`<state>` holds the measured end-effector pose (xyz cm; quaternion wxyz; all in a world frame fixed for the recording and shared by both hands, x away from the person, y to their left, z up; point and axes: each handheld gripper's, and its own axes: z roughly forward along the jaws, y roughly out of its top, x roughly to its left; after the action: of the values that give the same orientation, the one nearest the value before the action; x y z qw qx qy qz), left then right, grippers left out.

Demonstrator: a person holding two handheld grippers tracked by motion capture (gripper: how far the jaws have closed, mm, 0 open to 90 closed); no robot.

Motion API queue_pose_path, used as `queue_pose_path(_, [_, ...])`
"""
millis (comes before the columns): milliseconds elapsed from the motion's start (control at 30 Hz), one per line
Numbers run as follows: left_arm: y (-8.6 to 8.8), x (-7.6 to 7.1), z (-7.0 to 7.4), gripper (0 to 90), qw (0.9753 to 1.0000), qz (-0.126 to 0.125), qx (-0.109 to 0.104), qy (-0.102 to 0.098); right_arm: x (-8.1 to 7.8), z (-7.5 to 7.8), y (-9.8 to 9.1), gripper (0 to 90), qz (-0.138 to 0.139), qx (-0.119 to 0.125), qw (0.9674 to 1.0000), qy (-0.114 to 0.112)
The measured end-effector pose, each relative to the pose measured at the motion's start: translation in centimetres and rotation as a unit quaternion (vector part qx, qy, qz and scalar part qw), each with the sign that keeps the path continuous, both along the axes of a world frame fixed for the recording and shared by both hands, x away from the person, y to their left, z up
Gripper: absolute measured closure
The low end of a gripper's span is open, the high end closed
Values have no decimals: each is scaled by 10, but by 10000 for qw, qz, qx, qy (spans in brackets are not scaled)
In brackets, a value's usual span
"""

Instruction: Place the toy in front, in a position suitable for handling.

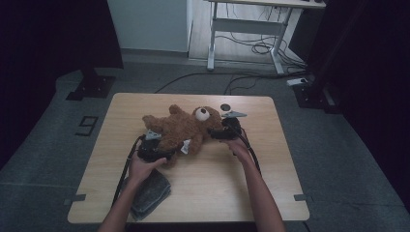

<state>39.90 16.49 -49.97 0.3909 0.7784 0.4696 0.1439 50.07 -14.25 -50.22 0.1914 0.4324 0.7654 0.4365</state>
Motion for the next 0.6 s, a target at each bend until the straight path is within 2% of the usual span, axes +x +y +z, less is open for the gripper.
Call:
queue_pose_path(167, [-3,1,-3,276,10000,16,33,2,12,0,5,110,-11,30,9999,108])
queue_pose_path(300, [-5,2,-4,305,9999,34,101,1,18,-5,2,108,28,207,9996,210])
queue_pose_path(333, [-7,2,-5,361,9997,99,201,11,21,-11,1,104,77,279,9990,330])
queue_pose_path(367, [-7,3,-6,383,9997,104,200,37,23,-13,0,115,124,283,9988,386])
queue_pose_path(433, [-8,4,-8,418,9997,104,211,79,24,-17,0,152,156,305,9986,413])
queue_pose_path(567, [-8,5,-9,466,9997,92,186,101,24,-16,1,314,241,288,9987,357])
queue_pose_path(600, [-8,5,-9,477,9997,92,186,101,24,-16,1,314,241,288,9987,357])
